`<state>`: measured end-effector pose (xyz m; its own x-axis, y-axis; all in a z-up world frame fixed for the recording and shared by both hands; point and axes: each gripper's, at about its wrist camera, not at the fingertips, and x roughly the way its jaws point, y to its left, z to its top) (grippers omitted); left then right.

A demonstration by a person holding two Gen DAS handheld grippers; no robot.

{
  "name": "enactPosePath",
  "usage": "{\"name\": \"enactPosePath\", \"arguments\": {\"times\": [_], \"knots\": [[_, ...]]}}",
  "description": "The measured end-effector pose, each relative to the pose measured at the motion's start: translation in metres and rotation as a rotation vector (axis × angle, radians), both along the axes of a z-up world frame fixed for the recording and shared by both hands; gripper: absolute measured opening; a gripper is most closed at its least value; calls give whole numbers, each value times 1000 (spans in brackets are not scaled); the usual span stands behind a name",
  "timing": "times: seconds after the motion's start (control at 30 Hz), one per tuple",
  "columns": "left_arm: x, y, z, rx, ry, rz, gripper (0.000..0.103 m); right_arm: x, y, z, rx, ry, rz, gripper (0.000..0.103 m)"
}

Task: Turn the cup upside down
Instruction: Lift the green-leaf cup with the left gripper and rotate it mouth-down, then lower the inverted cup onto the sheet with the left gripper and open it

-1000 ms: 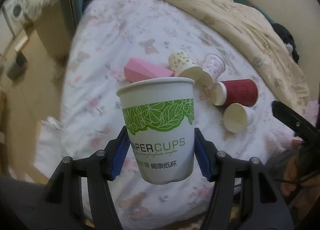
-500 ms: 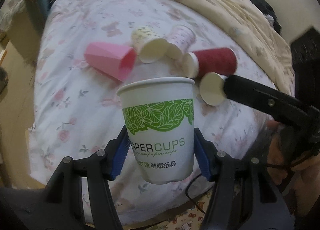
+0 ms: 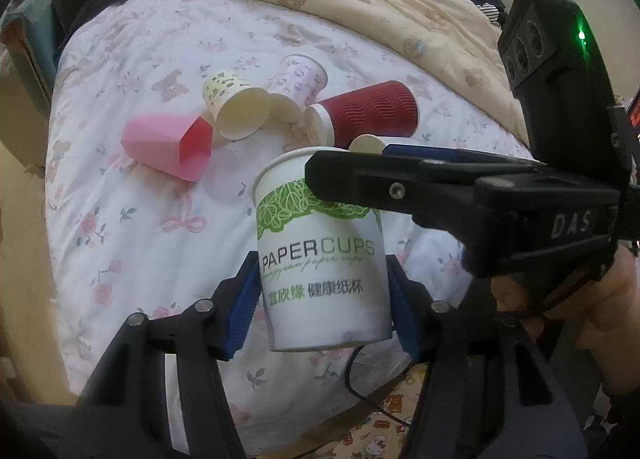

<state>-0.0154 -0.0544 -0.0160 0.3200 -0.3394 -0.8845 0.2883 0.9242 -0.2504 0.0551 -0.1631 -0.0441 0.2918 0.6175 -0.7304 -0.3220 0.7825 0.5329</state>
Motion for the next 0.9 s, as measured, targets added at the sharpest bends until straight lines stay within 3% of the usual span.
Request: {"name": "enactPosePath", "arguments": {"times": [0.2, 0.5, 0.73, 0.9], "knots": [[-3, -1, 5, -3, -35, -11, 55, 5, -10, -6, -44, 24, -60, 103], [-2, -2, 6, 16, -53, -12, 53, 7, -18, -9, -27, 51, -87, 103], [37, 22, -7, 106, 57, 118, 53, 3, -60, 10, -64, -59, -272, 103], [70, 9, -23, 152, 125, 142, 54, -1, -93, 3, -60, -20, -353, 103]]}}
